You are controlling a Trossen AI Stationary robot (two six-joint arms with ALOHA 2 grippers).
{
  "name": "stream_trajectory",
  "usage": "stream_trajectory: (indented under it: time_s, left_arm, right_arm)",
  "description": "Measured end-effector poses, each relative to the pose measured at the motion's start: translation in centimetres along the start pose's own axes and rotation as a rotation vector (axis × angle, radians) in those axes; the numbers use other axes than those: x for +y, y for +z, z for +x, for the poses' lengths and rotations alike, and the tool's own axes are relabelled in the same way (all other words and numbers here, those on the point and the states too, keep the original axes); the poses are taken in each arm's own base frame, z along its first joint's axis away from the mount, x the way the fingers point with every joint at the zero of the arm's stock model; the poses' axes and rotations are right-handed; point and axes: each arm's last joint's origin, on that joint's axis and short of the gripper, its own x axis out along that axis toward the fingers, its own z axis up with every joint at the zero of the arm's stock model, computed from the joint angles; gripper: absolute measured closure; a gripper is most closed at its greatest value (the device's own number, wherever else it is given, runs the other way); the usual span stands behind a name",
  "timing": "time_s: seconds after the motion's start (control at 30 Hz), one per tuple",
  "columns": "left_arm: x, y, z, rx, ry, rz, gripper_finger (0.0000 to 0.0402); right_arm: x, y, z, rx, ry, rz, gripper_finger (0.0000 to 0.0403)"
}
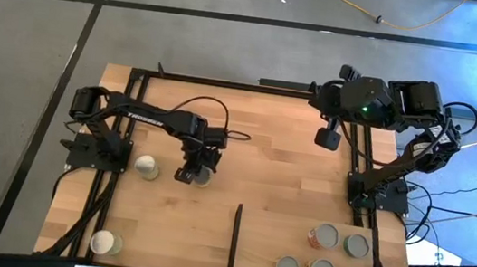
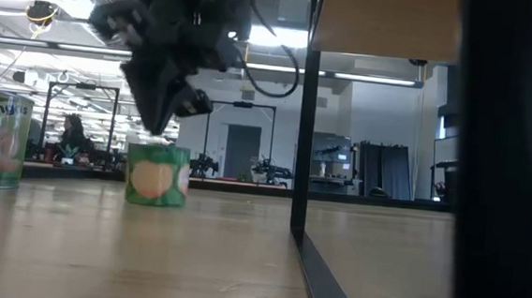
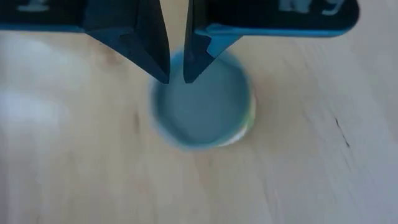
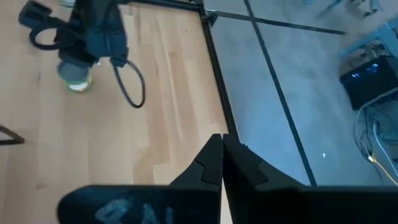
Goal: Pick and place cans onto a shelf
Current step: Put the canned peach on the shelf
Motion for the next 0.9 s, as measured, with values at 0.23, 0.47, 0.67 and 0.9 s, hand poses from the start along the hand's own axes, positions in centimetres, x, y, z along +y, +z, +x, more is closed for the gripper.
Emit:
stream_trajectory:
  time_s: [0.23,0.47,0.67,0.9]
  left_arm:
    - [-1.6,2.6,-5.7,-0.013,0.073,-0.023,0.0364]
    - [-5.2,4.2,-14.1,-0.232,0.25,-0.015,0.0364]
    - [-7.7,1.8,-19.5,-0.411,0.358,-0.123,0.0364]
    - [-10.1,-2.6,-23.9,-0.577,0.464,-0.229,0.0364]
  right_arm:
    - [0.1,0.0,0.0,-0.004,0.037,-0.033,0.0395]
    - [0.7,0.1,0.0,-0.034,0.224,-0.113,0.0395]
    - [1.4,1.0,0.9,-0.08,0.322,-0.194,0.0395]
    - [3.7,2.8,6.0,0.026,0.334,-0.208,0.0395]
